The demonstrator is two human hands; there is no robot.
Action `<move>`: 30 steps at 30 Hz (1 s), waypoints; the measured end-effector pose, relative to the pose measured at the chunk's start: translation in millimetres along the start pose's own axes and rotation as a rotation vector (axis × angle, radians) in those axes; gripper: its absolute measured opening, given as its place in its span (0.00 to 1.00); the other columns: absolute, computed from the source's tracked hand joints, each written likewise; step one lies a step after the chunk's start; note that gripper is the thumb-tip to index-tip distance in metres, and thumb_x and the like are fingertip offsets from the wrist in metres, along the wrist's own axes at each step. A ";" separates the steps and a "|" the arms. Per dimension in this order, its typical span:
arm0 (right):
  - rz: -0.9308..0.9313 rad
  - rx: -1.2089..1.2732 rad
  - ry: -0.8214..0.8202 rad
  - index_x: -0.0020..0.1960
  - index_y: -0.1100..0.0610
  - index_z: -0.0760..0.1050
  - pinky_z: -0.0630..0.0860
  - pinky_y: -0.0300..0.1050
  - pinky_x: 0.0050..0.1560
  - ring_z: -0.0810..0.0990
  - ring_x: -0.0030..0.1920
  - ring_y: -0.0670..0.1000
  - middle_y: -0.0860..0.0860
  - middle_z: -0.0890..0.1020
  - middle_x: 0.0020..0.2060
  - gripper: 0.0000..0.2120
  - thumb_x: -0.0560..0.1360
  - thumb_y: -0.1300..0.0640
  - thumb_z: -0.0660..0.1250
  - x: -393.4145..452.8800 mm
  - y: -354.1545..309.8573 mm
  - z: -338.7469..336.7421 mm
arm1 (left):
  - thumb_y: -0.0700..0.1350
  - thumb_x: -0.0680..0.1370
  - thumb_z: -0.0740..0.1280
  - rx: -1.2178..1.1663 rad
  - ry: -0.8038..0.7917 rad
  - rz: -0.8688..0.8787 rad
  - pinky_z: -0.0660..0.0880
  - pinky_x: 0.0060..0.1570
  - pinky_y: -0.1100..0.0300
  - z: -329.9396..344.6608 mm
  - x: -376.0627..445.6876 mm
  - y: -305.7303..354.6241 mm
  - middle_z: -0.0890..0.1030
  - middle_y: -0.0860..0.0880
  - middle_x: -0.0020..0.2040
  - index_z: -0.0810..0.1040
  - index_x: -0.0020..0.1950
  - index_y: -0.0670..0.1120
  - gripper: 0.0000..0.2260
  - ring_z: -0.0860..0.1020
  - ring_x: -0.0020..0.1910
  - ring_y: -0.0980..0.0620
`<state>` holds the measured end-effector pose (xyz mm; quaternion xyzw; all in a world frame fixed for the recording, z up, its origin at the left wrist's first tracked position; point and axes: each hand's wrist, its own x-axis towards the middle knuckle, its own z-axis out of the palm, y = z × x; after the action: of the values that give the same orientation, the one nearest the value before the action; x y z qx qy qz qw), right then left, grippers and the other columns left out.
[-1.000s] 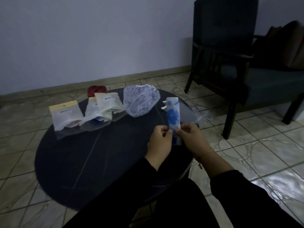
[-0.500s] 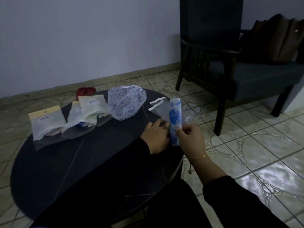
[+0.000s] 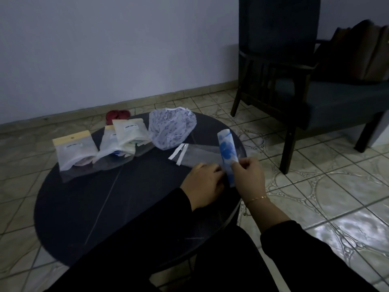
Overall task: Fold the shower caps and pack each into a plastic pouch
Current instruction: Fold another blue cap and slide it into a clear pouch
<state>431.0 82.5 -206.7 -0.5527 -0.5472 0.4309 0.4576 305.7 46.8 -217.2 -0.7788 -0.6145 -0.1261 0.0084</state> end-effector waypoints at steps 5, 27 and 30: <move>-0.025 -0.004 0.001 0.46 0.57 0.70 0.72 0.43 0.40 0.73 0.36 0.42 0.46 0.74 0.35 0.05 0.76 0.56 0.64 -4.8 -2.8 2.9 | 0.51 0.72 0.54 -0.054 -0.013 -0.045 0.69 0.45 0.52 -1.5 -12.2 -0.7 0.78 0.46 0.45 0.80 0.50 0.44 0.19 0.77 0.42 0.43; -0.300 -0.565 -0.312 0.49 0.53 0.64 0.59 0.46 0.50 0.68 0.37 0.51 0.44 0.71 0.33 0.05 0.79 0.52 0.57 -5.2 -14.8 50.4 | 0.70 0.71 0.62 -0.007 -0.150 -0.428 0.55 0.67 0.52 -29.9 -75.7 -54.7 0.61 0.53 0.75 0.61 0.73 0.55 0.35 0.57 0.73 0.50; -0.286 -0.596 -0.255 0.49 0.53 0.64 0.56 0.46 0.48 0.69 0.36 0.52 0.46 0.74 0.34 0.04 0.79 0.52 0.56 -4.9 -14.6 60.0 | 0.68 0.73 0.60 0.045 -0.138 -0.489 0.52 0.70 0.52 -32.9 -90.2 -64.0 0.57 0.53 0.77 0.58 0.75 0.55 0.34 0.53 0.75 0.49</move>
<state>369.1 79.4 -205.1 -0.5217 -0.7734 0.2492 0.2599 219.0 -29.2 -213.1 -0.6133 -0.7864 -0.0571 -0.0468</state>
